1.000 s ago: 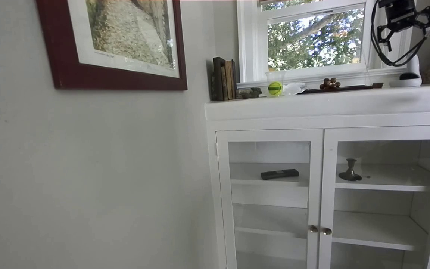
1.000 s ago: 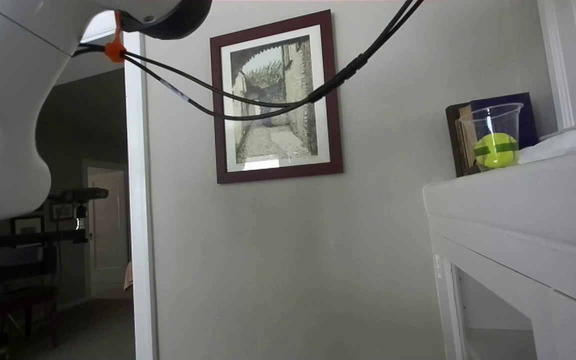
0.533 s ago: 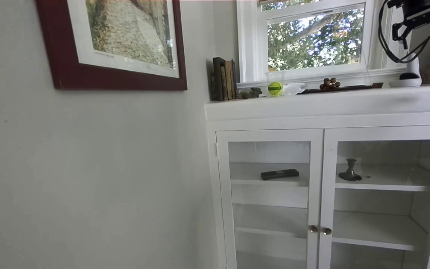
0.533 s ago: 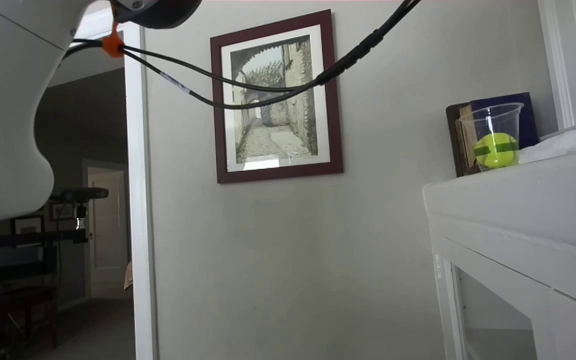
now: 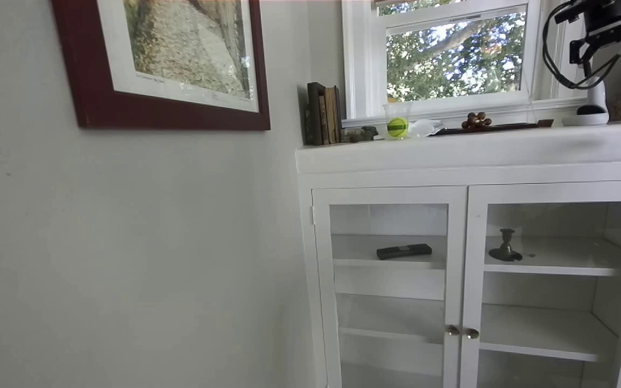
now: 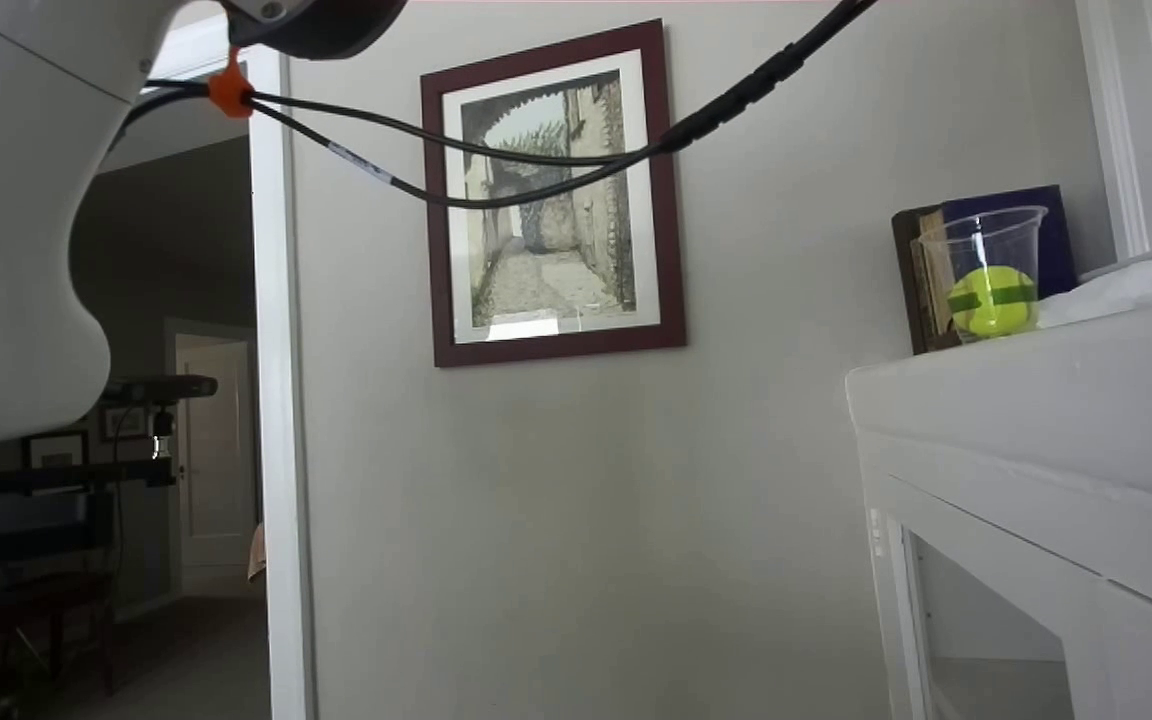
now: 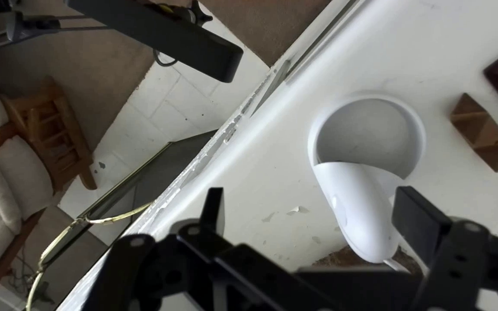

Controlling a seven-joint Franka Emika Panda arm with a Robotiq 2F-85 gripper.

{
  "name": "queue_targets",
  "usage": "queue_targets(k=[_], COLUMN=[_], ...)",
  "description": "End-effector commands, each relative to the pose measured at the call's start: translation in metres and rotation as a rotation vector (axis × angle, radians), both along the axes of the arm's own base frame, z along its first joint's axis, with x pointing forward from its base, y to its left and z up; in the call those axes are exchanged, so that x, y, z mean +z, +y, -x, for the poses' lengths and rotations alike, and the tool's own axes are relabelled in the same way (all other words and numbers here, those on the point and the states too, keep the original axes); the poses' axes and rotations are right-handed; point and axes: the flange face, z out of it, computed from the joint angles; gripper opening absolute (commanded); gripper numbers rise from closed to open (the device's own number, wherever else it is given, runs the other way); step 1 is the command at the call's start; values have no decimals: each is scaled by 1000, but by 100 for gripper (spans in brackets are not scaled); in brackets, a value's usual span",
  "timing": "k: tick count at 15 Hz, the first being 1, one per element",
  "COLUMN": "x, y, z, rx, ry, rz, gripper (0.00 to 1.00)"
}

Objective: Move the black remote to the right and move the white gaming console to the left

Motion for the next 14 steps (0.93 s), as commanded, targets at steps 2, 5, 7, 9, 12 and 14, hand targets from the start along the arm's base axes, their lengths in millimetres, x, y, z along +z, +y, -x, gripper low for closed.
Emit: queue_targets(k=[2,5,7,9,12,14], x=[4,1,-4,-9,-14,-17], y=[-7,-10,-13,-17,-22,-25], z=[-7,-12,-16,-21,-26,-27], rx=[-31,-12,0,16,29,31], ry=[-61,-79,-96,-126,-163,-176], rz=[52,63,68,73,82,83], gripper=[100,100,100,100,100,100])
